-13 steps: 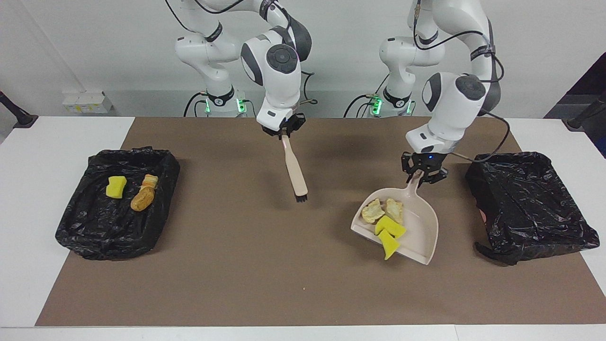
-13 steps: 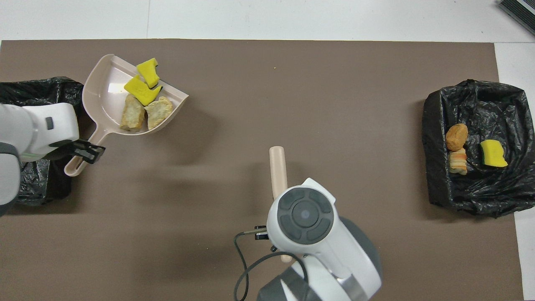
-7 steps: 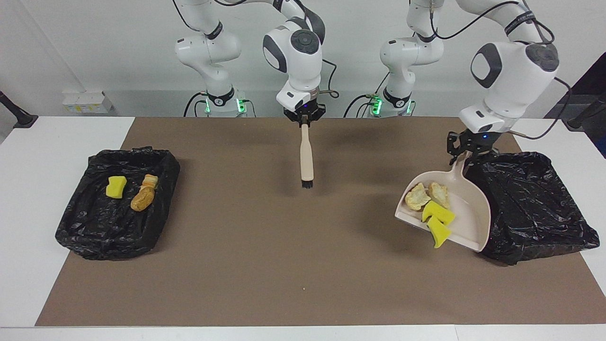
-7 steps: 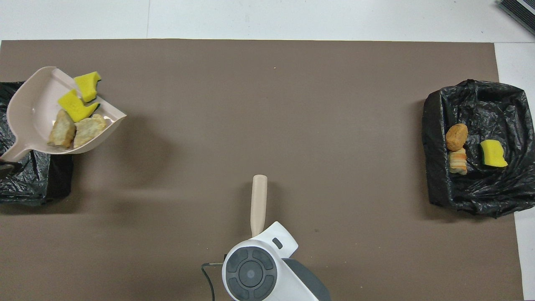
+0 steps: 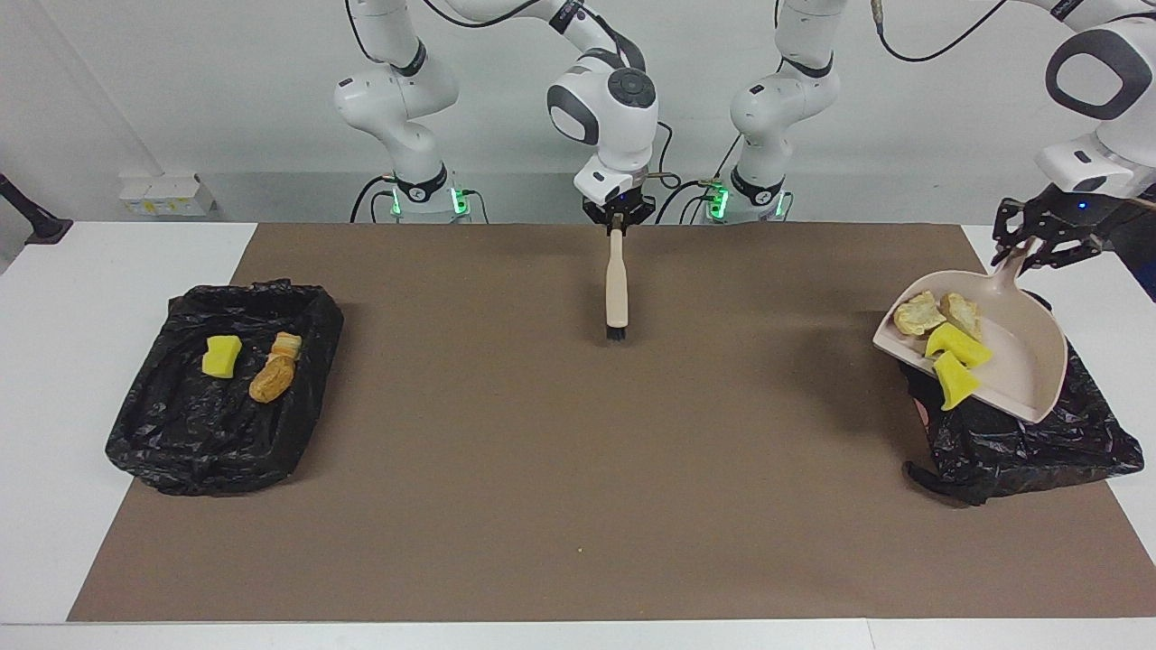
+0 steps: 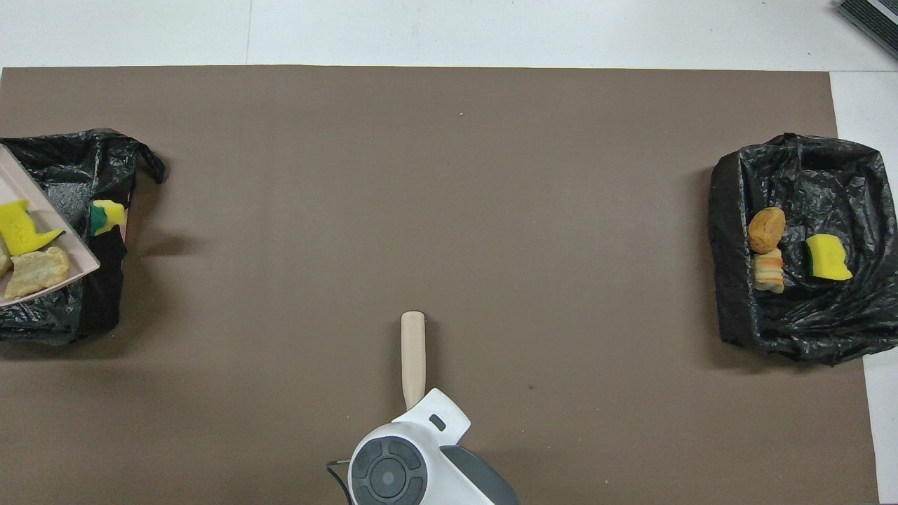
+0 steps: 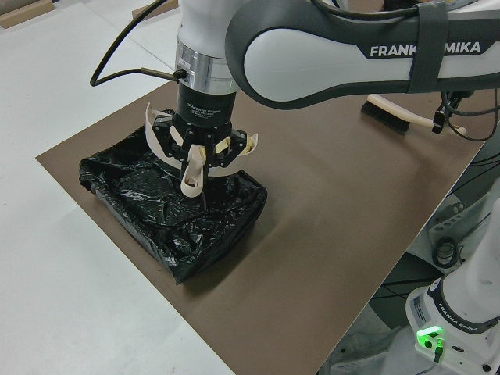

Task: Sweep and dump trash in bin
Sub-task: 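Tip the dustpan over the bin with the left gripper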

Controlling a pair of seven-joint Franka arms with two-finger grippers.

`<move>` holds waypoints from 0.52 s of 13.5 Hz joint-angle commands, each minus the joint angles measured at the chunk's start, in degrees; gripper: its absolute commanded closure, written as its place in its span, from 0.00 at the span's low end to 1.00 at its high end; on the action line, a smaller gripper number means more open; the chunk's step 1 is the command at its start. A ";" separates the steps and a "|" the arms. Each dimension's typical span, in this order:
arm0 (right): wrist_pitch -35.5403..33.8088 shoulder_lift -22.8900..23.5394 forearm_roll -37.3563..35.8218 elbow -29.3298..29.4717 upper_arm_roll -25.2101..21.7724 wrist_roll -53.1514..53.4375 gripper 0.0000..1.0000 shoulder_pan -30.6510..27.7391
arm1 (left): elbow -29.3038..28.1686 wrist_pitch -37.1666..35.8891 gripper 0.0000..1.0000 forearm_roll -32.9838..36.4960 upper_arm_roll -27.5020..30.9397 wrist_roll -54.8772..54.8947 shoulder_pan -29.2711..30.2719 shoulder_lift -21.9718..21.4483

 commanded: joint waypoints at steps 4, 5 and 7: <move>2.92 -0.61 -1.54 -2.01 -0.29 1.29 1.00 0.56 | 0.41 -0.06 1.00 16.84 -0.53 1.08 -0.56 0.51; 2.92 -0.44 -1.54 -2.02 -0.29 1.29 1.00 0.48 | 0.32 -0.33 1.00 19.64 -0.53 1.08 -2.31 0.60; 3.10 -0.26 -1.54 -1.93 -0.29 1.20 0.93 0.21 | 0.32 -0.42 1.00 26.59 -0.62 1.08 -3.55 1.04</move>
